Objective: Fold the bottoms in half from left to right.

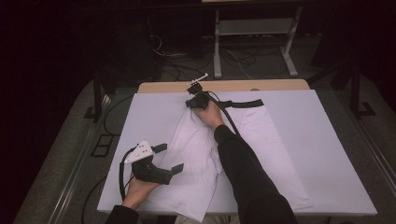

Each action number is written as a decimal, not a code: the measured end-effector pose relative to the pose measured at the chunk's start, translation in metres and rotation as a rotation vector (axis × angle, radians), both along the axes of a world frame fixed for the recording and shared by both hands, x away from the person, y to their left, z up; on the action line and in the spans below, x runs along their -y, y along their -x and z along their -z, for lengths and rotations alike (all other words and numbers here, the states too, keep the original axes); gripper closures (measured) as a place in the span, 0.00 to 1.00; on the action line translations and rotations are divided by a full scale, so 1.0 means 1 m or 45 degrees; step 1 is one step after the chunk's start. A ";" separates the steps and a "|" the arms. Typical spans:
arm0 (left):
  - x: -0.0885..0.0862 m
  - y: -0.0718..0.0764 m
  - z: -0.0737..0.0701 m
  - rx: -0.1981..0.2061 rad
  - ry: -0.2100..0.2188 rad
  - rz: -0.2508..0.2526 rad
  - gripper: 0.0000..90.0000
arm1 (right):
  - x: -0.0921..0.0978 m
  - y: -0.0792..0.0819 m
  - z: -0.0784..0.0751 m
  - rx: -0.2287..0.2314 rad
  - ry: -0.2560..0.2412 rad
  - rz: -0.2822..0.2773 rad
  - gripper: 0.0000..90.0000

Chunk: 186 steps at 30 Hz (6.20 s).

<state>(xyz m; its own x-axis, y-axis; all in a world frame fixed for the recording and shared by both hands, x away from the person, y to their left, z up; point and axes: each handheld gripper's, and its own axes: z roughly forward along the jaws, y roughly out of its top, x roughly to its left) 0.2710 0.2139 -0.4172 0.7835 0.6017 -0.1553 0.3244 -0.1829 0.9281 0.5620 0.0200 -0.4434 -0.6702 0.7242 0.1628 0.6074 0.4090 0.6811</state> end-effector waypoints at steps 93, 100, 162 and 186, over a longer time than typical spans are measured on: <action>-0.077 0.051 0.029 -0.504 -0.299 0.047 0.29 | 0.020 0.019 -0.008 0.090 -0.099 -0.005 0.95; -0.081 0.048 0.030 -0.543 -0.277 0.097 0.56 | 0.019 0.020 -0.010 0.106 -0.087 -0.017 0.95; 0.061 0.019 -0.026 -0.380 -0.082 0.819 0.97 | 0.095 0.023 -0.049 0.136 -0.139 0.057 0.95; 0.119 0.015 -0.023 -0.374 -0.129 0.917 0.97 | 0.122 0.029 -0.056 0.162 -0.146 0.068 0.95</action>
